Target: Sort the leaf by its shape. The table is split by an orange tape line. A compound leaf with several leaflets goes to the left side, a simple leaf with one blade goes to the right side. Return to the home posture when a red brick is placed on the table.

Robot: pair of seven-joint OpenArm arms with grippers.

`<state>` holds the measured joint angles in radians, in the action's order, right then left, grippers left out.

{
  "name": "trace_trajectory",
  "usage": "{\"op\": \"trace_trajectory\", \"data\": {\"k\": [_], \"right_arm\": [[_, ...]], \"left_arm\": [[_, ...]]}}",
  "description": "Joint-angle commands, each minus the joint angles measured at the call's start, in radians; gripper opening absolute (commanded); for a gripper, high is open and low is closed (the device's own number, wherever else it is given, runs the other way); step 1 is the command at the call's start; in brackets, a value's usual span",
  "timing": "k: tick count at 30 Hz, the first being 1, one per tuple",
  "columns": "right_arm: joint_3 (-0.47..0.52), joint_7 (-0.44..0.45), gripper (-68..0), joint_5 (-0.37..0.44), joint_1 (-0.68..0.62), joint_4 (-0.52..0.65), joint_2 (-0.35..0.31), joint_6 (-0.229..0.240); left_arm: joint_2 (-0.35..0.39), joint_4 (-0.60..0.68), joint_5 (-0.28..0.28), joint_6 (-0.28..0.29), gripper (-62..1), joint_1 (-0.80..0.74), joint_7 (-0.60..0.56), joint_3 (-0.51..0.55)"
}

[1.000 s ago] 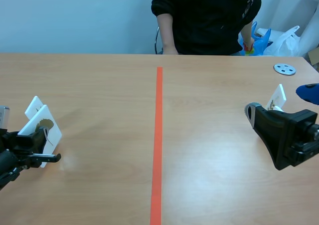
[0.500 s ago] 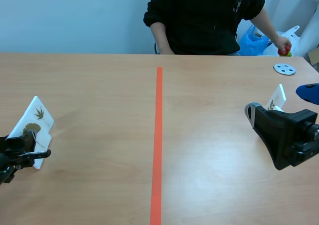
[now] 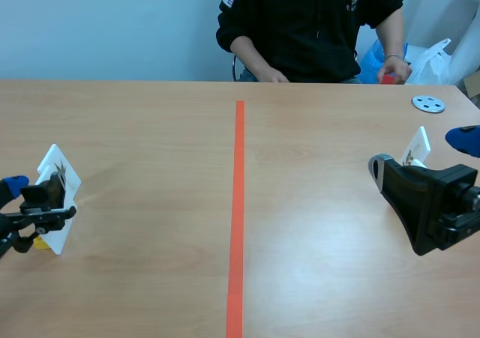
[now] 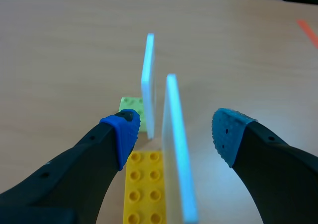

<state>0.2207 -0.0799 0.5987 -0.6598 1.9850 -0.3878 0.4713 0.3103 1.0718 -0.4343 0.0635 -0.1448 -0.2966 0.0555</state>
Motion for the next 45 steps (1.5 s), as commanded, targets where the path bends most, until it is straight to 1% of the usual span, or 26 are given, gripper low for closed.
{"op": "trace_trajectory", "data": {"k": [1, 5, 7, 9, 12, 15, 19, 20, 22, 25, 27, 30, 32, 33, 45], "right_arm": [[0.003, 0.014, 0.4, 0.007, 0.009, 0.003, 0.000, -0.003], [0.003, 0.014, 0.4, 0.007, 0.009, 0.003, 0.000, -0.003], [0.003, 0.014, 0.4, 0.007, 0.009, 0.003, 0.000, -0.003], [0.003, 0.014, 0.4, 0.007, 0.009, 0.003, 0.000, -0.003], [0.003, 0.014, 0.4, 0.007, 0.009, 0.003, 0.000, -0.003], [0.003, 0.014, 0.4, 0.007, 0.009, 0.003, -0.001, -0.003], [0.003, 0.014, 0.4, 0.007, 0.008, 0.003, -0.001, -0.002], [0.003, 0.014, 0.4, 0.008, 0.008, 0.003, -0.001, -0.002], [0.003, 0.011, 0.4, 0.008, 0.008, 0.003, -0.001, 0.002], [0.003, 0.010, 0.4, 0.008, 0.008, 0.003, -0.001, 0.003], [0.003, 0.006, 0.4, 0.008, 0.008, 0.003, -0.001, 0.006], [0.003, 0.003, 0.4, 0.008, 0.008, 0.003, -0.001, 0.009], [0.003, 0.003, 0.4, 0.008, 0.008, 0.003, 0.000, 0.009], [0.003, 0.003, 0.4, 0.008, 0.008, 0.003, 0.000, 0.009], [0.003, 0.004, 0.4, 0.008, 0.009, 0.003, 0.000, 0.009]], "left_arm": [[0.006, 0.081, -0.008, 0.002, -22.4, -0.024, -0.016, 0.033], [0.010, 0.227, -0.040, 0.008, -19.0, -0.097, -0.006, 0.078], [0.015, 0.309, -0.048, 0.031, -13.1, -0.140, 0.013, 0.095], [0.030, 0.391, -0.054, 0.085, -6.2, -0.186, 0.018, 0.098], [0.048, 0.511, -0.053, 0.177, 1.1, -0.254, 0.019, 0.098], [0.064, 0.623, -0.053, 0.271, 1.4, -0.317, 0.044, 0.098], [0.093, 0.743, -0.053, 0.410, 1.4, -0.384, 0.125, 0.098], [0.100, 0.767, -0.053, 0.439, 1.4, -0.398, 0.151, 0.098], [0.112, 0.803, -0.053, 0.476, 1.4, -0.424, 0.196, 0.098], [0.120, 0.832, -0.054, 0.504, 1.4, -0.458, 0.238, 0.098], [0.121, 0.835, -0.057, 0.509, 1.4, -0.476, 0.255, 0.098], [0.120, 0.834, -0.063, 0.509, 1.4, -0.498, 0.265, 0.098], [0.120, 0.834, -0.088, 0.509, 1.4, -0.507, 0.264, 0.098], [0.120, 0.834, -0.090, 0.509, 1.4, -0.506, 0.264, 0.098], [0.120, 0.833, -0.090, 0.509, 1.4, -0.506, 0.264, 0.098]]}}
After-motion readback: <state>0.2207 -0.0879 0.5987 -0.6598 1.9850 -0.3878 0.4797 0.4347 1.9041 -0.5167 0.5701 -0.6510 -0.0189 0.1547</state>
